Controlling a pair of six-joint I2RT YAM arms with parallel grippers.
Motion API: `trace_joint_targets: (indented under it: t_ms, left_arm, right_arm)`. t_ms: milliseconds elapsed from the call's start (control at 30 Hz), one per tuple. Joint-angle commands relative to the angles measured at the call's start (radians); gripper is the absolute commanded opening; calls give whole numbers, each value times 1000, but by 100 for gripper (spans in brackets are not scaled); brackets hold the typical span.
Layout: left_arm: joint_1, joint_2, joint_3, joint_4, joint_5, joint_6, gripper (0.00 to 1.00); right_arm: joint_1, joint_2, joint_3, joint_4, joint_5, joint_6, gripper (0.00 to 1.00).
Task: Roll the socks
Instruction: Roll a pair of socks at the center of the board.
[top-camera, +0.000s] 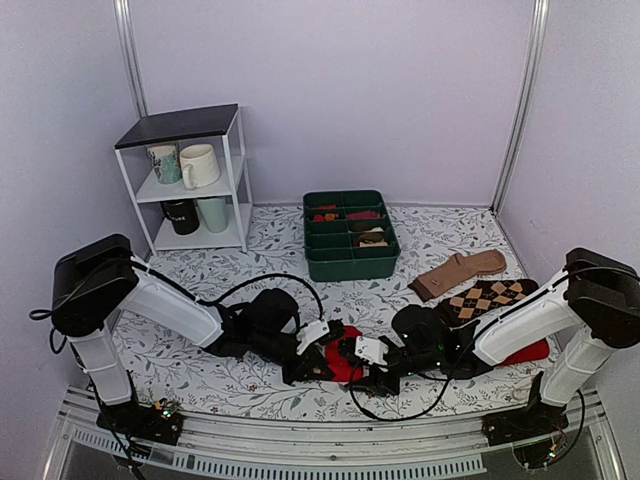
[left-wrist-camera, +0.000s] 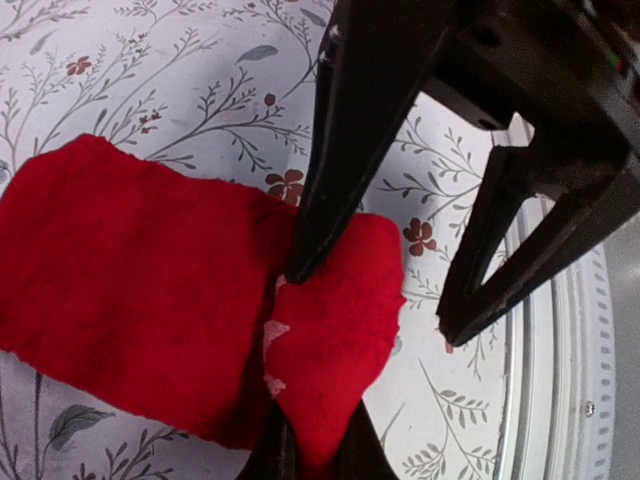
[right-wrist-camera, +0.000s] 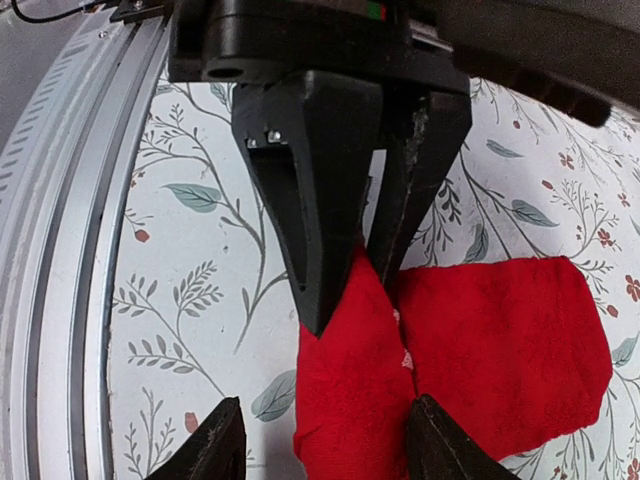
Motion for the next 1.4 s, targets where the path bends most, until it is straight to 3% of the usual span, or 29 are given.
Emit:
trace_joint_targets:
  t_ms: [0,200,367,500,567,733,867,1000,1233,1367]
  left_arm:
    - [0,75,-41,-206,-15,-12,0]
    - [2,83,-33,-210,-17,-9,0]
    - [8,90,-26,-209,-23,-6,0]
    - [9,86,-20,-185,-59,-9,21]
    - [9,62,-21,-157,-98,-5,34]
    - [8,-91,-95,4,-173,50,35]
    - [-8,-211,-179,142,-168,131,47]
    - [-24,-278,-261,254,-157,210,47]
    - [-25,-186,-276,427,-177,304,50]
    - [-24,-106,-230,441,-155,326,51]
  right_arm:
    - [36,52,28,-28,62,-3,53]
    - [44,95,42,-29,80,16,51]
    - [44,123,47,-54,107,69,31]
    - [43,138,51,-90,101,136,20]
    - [39,159,54,-102,73,168,19]
    - [-19,221,47,-106,-67,255,19]
    - [-69,246,50,-124,-163,323,19]
    - [-115,251,48,-157,-223,380,19]
    - [-132,314,76,-206,-322,428,19]
    - [-136,346,104,-229,-347,424,19]
